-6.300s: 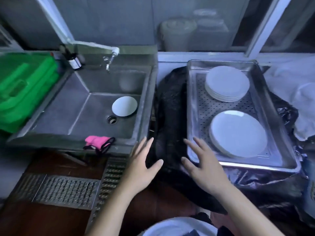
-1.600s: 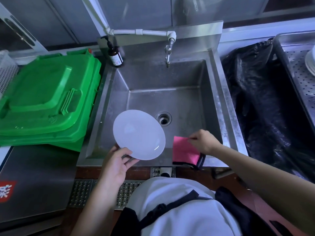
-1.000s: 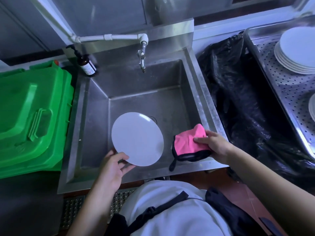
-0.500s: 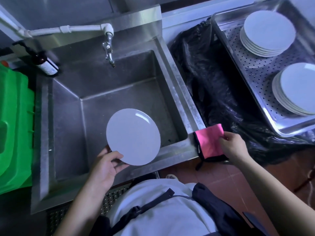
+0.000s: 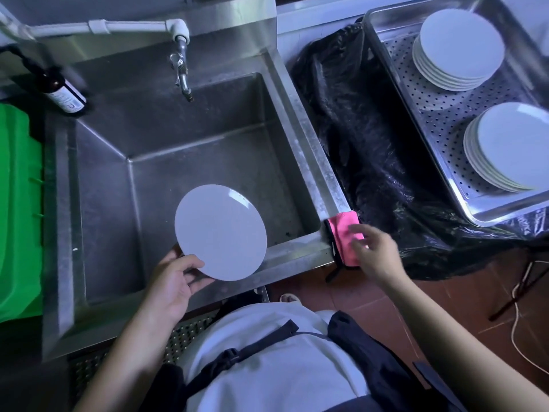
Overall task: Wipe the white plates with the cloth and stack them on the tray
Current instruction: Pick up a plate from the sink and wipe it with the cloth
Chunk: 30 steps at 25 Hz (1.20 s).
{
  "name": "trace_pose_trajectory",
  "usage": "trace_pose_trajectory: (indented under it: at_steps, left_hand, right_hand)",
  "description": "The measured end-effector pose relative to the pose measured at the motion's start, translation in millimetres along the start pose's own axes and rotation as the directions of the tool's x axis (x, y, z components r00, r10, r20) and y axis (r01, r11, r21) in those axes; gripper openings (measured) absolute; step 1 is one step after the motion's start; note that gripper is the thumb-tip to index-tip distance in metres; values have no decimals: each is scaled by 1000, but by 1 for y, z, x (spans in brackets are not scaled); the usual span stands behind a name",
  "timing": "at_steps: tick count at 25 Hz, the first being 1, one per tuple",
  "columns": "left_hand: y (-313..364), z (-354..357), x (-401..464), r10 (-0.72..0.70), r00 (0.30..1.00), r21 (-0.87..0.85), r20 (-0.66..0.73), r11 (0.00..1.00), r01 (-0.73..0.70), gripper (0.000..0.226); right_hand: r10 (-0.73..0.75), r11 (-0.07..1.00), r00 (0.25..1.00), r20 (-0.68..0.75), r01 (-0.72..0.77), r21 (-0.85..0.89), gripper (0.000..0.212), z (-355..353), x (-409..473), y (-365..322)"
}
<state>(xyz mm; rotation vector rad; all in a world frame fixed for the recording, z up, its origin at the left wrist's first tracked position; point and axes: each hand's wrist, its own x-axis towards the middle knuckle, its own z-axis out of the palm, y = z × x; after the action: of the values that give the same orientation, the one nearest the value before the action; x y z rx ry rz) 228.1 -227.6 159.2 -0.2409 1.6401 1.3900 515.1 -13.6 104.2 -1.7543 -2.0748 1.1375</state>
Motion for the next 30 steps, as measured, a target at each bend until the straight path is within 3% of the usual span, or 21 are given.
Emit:
trace_pose_trajectory:
  at_steps: [2, 6, 9, 12, 16, 18, 20, 23, 26, 28, 30]
  left_hand:
    - [0, -1, -1, 8, 1000, -10, 9, 1000, -8, 41]
    - [-1, -2, -9, 72, 996, -7, 55, 997, -72, 51]
    - [-4, -2, -18, 130, 987, -39, 91, 991, -127, 61]
    - [-6, 1, -27, 170, 976, -90, 133, 983, -159, 63]
    - [-4, 10, -47, 206, 963, -110, 173, 976, -189, 69]
    - [-1, 16, -57, 245, 953, -97, 179, 968, -230, 72]
    - [5, 26, -66, 298, 936, -65, 187, 955, -291, 72]
    - [18, 46, -86, 402, 884, -60, 238, 915, -400, 66]
    - [30, 54, -103, 512, 820, -26, 257, 852, -523, 68]
    - [38, 50, -111, 559, 787, 15, 262, 813, -582, 70]
    - [45, 47, -118, 584, 765, 37, 271, 788, -614, 70]
  right_hand:
    - [74, 996, 989, -127, -80, -37, 26, -14, 11, 4]
    - [153, 977, 988, 17, -148, -155, 35, 0, 23, -3]
    - [211, 960, 977, 32, -201, -196, 23, 3, 25, -24]
    - [173, 981, 982, 79, -165, -103, 19, -6, 20, -55]
    - [-45, 973, 995, 92, 22, 230, 15, -32, 12, -112]
    - [-250, 962, 968, -13, 249, 115, 17, -37, 10, -144]
    - [-383, 923, 910, -156, 370, -107, 18, -28, 6, -178]
    - [-476, 877, 872, -113, 461, -138, 13, 8, -11, -219]
    - [-593, 792, 803, -62, 595, 137, 18, 35, -32, -236]
    - [-641, 710, 768, -13, 599, 370, 27, 29, -44, -242]
    - [-728, 607, 685, 40, 616, 503, 19, 21, -57, -244]
